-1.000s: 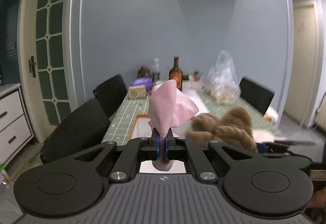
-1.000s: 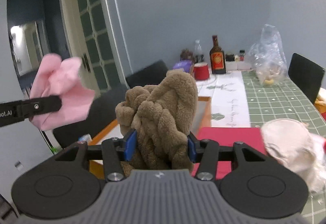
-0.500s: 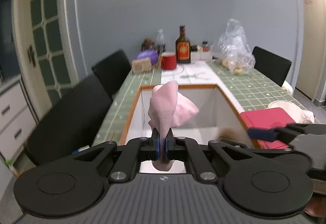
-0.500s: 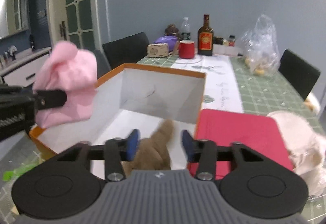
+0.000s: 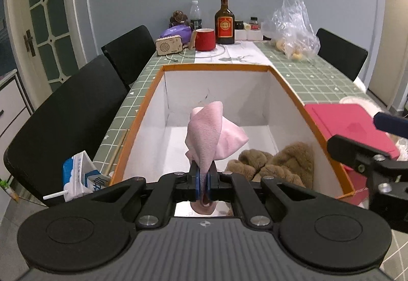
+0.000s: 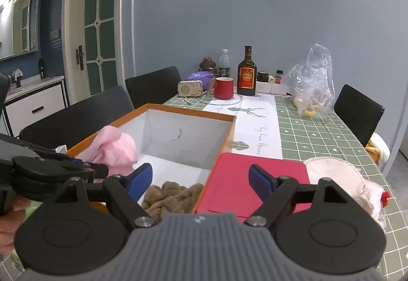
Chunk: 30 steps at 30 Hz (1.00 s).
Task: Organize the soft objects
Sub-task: 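Carry both items over the orange box and open both tools to drop them, then move the right tool to the white towel beside the red box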
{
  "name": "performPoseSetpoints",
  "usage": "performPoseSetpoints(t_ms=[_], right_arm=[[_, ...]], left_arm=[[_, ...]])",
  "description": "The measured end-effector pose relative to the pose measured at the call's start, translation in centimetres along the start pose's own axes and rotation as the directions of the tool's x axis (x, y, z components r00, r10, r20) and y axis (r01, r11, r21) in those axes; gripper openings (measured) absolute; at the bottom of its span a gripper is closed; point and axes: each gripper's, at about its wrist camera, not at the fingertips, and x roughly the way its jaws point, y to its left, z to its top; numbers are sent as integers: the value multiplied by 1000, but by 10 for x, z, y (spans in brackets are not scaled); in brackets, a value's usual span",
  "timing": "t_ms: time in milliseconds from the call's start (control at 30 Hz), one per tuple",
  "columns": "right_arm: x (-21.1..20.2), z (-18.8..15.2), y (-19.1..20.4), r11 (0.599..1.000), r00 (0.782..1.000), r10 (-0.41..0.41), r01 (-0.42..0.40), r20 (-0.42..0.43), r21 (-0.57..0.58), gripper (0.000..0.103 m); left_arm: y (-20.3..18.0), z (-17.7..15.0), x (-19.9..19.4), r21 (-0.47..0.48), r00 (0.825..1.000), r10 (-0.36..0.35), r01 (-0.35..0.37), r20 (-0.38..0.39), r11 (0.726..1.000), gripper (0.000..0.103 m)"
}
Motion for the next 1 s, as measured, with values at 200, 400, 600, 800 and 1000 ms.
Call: performPoseSetpoints(t_ms=[200, 400, 600, 800, 1000], right_arm=[[4, -4, -14, 1000, 1000, 6, -6, -15, 29, 81], [-9, -7, -34, 998, 1000, -8, 8, 2, 66, 88], [-35, -23, -61, 989, 994, -105, 103, 14, 106, 93], [-57, -43, -105, 953, 972, -234, 233, -18, 196, 97], [-62, -58, -143, 907, 936, -344, 351, -72, 234, 97]], left_arm=[[-5, -3, -10, 10, 996, 62, -63, 70, 998, 87], [-18, 3, -35, 43, 968, 188, -198, 168, 979, 91], [-27, 18, -62, 18, 966, 109, -117, 236, 993, 93], [-59, 44, -65, 30, 962, -49, 43, 267, 999, 103], [-102, 63, -64, 137, 934, -212, 179, 287, 974, 103]])
